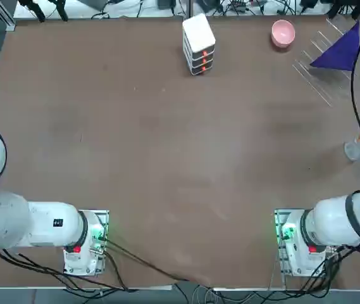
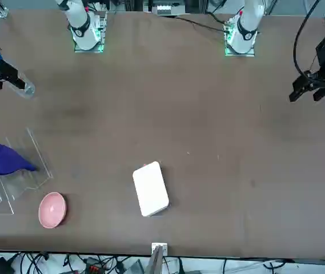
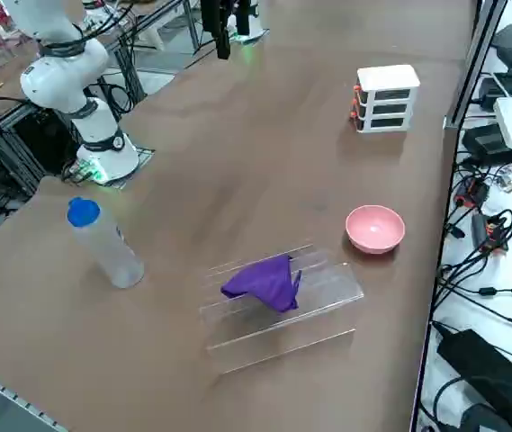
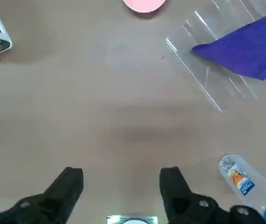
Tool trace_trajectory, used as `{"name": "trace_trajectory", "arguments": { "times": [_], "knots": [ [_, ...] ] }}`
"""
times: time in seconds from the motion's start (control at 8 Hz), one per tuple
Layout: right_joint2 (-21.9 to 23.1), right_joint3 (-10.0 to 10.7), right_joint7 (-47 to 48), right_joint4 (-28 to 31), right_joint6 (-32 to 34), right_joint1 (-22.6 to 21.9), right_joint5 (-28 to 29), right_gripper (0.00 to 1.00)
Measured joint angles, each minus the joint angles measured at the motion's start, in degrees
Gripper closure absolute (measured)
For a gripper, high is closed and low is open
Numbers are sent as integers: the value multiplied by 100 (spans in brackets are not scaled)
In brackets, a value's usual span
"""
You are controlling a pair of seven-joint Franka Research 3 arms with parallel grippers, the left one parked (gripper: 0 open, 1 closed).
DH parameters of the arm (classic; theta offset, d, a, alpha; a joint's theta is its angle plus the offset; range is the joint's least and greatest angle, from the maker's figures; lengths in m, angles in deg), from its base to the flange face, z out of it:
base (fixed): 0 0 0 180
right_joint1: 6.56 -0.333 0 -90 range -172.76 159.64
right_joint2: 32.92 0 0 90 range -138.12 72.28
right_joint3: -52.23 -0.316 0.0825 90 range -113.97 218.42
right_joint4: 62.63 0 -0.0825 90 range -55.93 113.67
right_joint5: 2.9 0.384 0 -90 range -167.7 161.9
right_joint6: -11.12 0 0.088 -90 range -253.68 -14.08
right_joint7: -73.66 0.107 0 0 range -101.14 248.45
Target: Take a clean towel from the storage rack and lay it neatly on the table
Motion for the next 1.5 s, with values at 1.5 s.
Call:
{"name": "trace_trajectory", "arguments": {
  "times": [1.5],
  "knots": [
    [-661, 100, -4, 26, -426, 174, -314, 0]
  ]
}}
